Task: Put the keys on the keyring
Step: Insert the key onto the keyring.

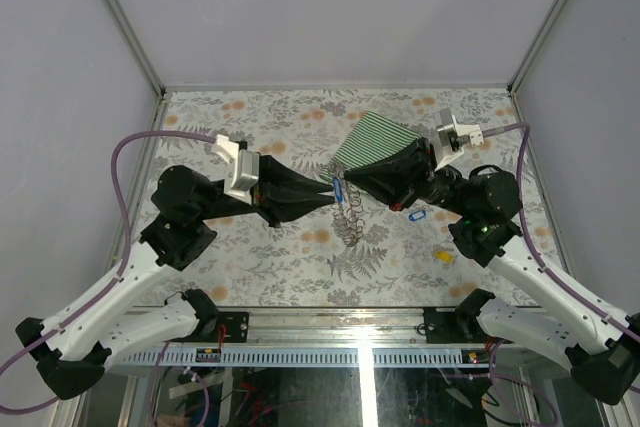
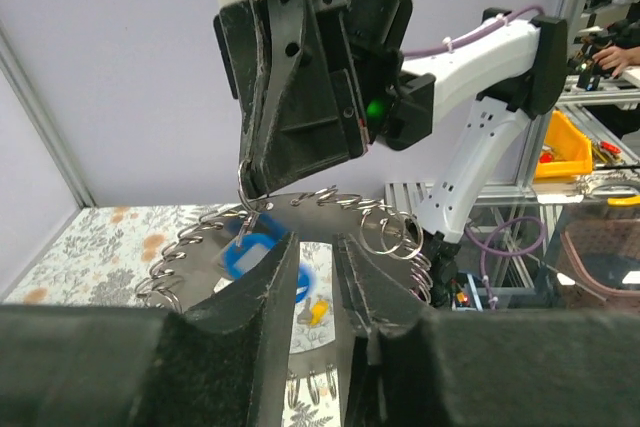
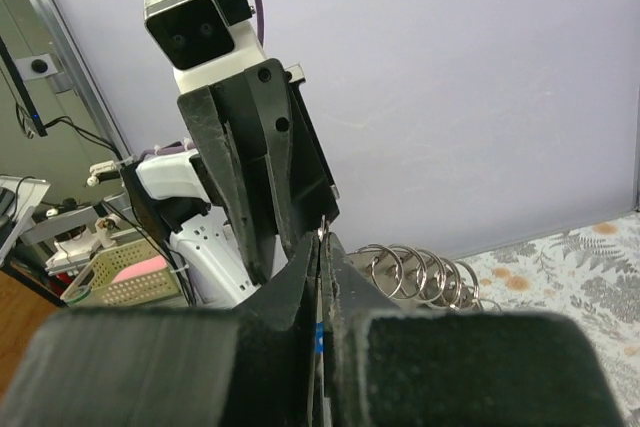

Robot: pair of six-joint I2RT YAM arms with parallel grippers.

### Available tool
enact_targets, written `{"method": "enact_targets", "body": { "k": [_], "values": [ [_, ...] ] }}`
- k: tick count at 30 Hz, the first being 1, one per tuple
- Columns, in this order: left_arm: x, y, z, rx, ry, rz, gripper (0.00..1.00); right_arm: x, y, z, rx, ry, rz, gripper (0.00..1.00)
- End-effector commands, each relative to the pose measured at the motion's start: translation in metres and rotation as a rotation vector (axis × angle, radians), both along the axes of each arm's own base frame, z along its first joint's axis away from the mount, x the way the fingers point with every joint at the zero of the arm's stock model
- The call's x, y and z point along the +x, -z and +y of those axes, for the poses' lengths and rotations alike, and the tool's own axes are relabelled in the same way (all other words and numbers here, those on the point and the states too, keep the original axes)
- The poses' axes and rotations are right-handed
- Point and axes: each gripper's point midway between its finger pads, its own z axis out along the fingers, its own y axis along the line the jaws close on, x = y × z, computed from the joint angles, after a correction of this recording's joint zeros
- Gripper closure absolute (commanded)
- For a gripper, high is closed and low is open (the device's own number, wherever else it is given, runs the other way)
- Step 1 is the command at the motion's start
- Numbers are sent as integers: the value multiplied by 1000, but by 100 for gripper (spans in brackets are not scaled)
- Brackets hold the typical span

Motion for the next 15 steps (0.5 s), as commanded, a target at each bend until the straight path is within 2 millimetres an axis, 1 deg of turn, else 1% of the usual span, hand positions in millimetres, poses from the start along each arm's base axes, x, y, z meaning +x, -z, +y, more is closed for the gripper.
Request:
{"method": "enact_targets", "body": {
  "k": [1,4,7,15],
  "values": [
    [-14,-30,14,-111,-5,-63,77,-22,-43,-22,142,23,-203,100],
    [-14,-36,18,-154,-22,-56,74,-29,-43,-23,135,12,-252,100],
    [-14,-40,20,-191,-24,-37,72,-33,-42,-23,123,5,-285,100],
    [-19,-37,10,-214,61,1,68,-39,-41,-23,105,-12,-333,100]
  ]
}}
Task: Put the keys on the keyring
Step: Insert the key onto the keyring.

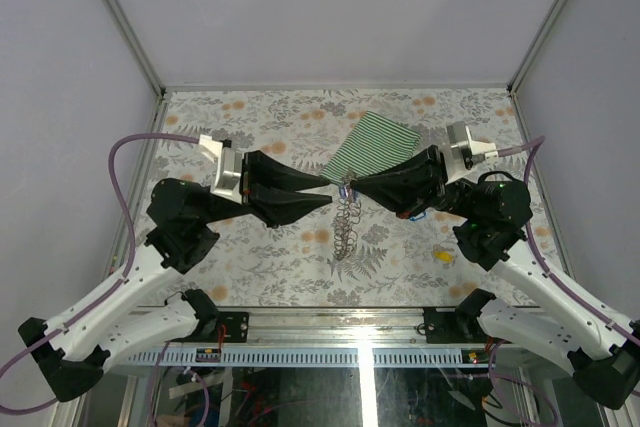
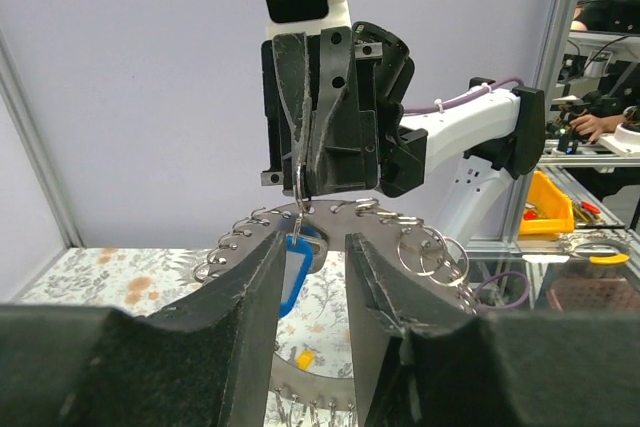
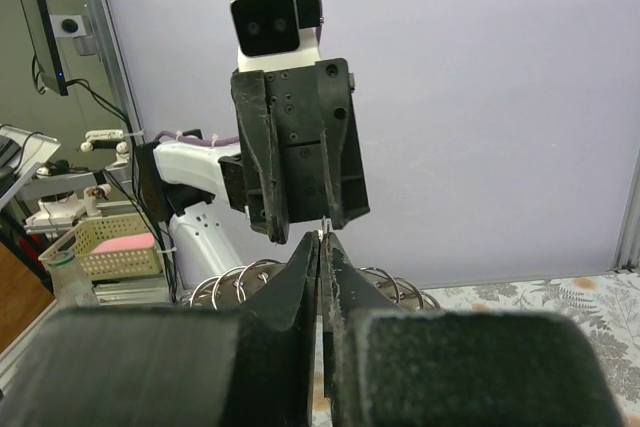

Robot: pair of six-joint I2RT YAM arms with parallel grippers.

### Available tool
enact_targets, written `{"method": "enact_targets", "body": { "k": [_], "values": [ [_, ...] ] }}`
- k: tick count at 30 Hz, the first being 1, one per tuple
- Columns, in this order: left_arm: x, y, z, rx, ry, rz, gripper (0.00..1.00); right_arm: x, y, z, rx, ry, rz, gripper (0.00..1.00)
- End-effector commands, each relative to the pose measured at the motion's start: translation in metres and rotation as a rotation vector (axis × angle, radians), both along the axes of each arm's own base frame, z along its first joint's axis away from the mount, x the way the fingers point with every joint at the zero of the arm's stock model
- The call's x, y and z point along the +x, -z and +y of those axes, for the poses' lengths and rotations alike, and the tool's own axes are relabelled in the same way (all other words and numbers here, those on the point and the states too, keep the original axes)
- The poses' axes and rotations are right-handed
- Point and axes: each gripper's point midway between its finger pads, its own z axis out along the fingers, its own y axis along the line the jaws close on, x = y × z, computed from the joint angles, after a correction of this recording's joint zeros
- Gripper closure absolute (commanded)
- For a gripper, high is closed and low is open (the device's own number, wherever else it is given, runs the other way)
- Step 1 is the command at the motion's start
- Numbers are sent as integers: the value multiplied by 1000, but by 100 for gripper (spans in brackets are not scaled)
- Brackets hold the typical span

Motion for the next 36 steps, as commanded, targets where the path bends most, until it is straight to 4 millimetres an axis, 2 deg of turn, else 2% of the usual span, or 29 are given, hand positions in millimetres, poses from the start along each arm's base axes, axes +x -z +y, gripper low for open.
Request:
{"method": "enact_targets", "body": {
  "k": [1,12,23,31,36],
  "values": [
    [-11,-14,-2,-68,70,-21,68,-16,-28,-13,74,9,-148,100],
    [-11,-12,-14,-65,104,-14,67,-17,-27,-12,63,2,-157,100],
    [-6,-12,-20,-64,98,-9,71,-20,-27,-12,62,-12,-167,100],
    [-5,-14,-21,-68,95,-14,74,-21,-26,-12,58,-16,-171,100],
    [-6,-16,-13,-88,60,-25,72,-21,-28,-14,60,2,-180,100]
  ]
}}
